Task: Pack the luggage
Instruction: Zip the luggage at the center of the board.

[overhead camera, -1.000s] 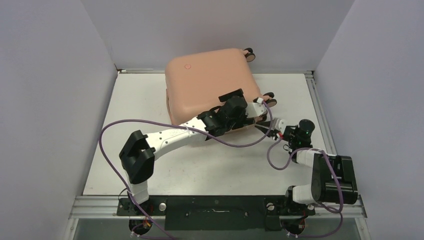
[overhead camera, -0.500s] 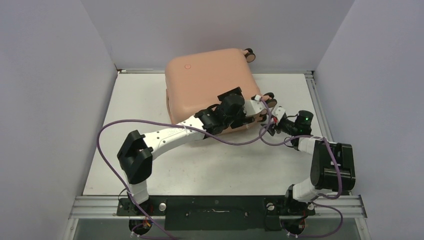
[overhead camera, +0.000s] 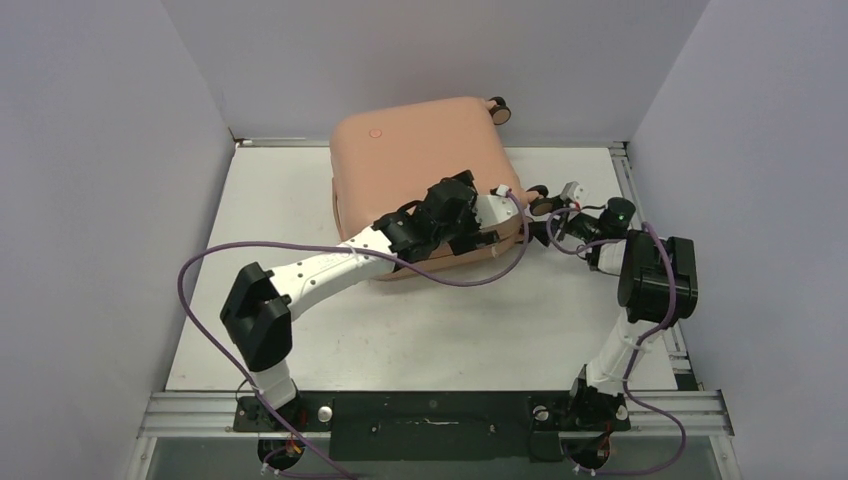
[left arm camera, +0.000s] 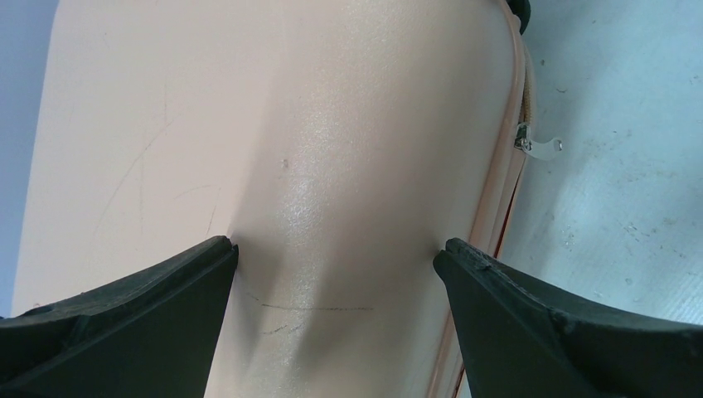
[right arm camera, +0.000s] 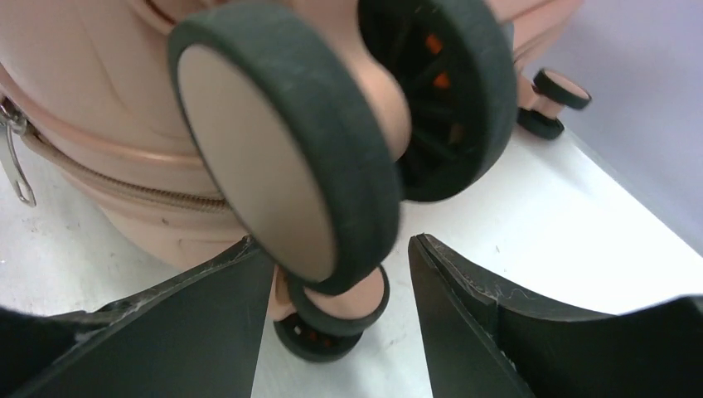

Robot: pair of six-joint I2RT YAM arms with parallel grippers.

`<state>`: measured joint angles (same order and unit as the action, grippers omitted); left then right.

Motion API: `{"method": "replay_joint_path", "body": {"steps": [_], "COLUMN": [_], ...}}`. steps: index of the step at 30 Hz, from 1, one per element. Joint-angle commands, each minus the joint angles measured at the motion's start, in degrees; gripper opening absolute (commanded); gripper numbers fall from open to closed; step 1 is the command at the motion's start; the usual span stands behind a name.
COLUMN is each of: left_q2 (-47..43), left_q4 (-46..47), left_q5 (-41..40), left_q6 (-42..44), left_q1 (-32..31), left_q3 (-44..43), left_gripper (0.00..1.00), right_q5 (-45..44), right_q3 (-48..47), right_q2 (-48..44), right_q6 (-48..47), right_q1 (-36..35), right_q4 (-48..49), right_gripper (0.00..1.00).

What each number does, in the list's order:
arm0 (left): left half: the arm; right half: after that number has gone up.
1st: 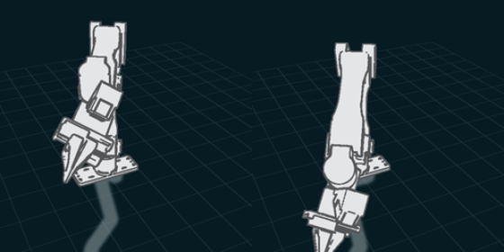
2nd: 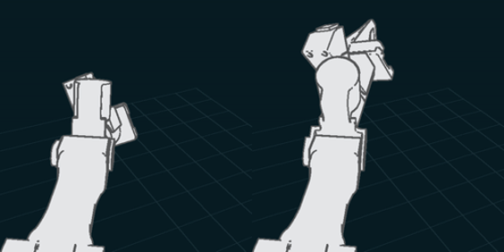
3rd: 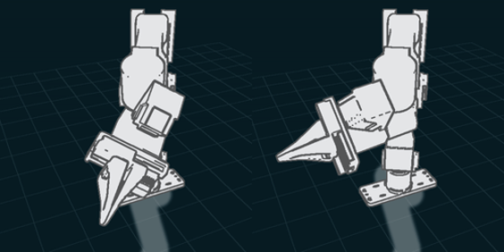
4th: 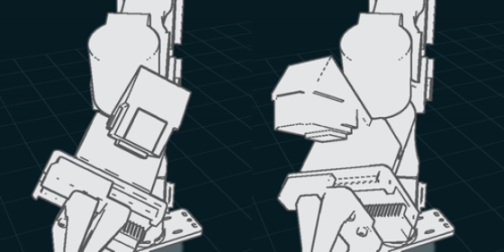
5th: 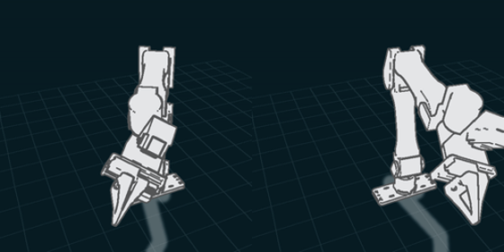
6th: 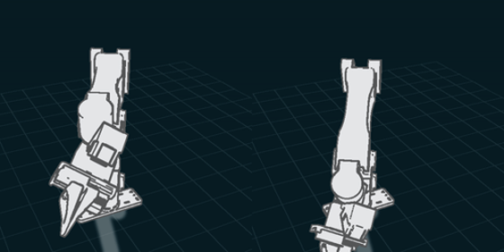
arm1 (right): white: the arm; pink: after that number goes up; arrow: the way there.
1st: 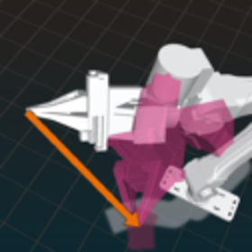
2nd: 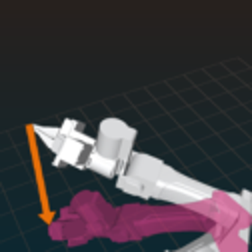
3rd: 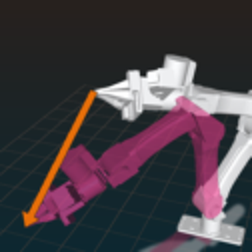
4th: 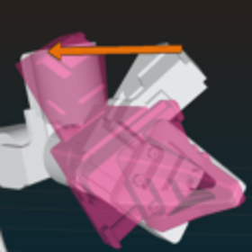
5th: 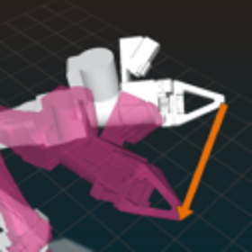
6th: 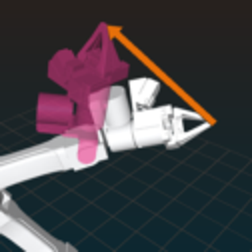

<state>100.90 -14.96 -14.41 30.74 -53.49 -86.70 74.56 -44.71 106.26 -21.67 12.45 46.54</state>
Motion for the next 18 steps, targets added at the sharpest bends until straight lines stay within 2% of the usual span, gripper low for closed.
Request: {"method": "replay_joint_path", "body": {"steps": [1,4,6,8,15,18], "left_q2": [-2.96,-3.49,-3.68,-3.85,-3.87,-3.91], "left_q4": [-5.08,-5.55,-5.71,-5.74,-5.8,-5.13], "left_q5": [3.96,4.7,4.9,5.05,4.48,3.37], "left_q6": [-0.53,-0.1,0.02,-0.07,-0.03,-0.07], "left_q1": [2.21,2.5,2.52,2.6,2.62,2.65], "left_q3": [1.65,2.01,2.06,2.14,2.47,2.82], "left_gripper": [0.96,0.96,0.96,0.96,0.96,0.96], "right_q5": [11.61,15.57,17.69,17.81,16.9,6.51], "right_q3": [-4.78,-8.46,-10.94,-12.12,-12.4,-11.03], "right_q2": [4.89,10.24,15.35,16.91,16.93,15.69], "right_q6": [16.49,31.8,50.16,52.73,50.77,51.14], "right_q1": [0.25,-0.08,-0.73,-0.85,-3.18,-2.11], "right_q4": [18.12,33.06,54.1,55.4,55.57,55.99], "right_gripper": [0.61,0.61,0.61,0.61,0.57,0.54]}}
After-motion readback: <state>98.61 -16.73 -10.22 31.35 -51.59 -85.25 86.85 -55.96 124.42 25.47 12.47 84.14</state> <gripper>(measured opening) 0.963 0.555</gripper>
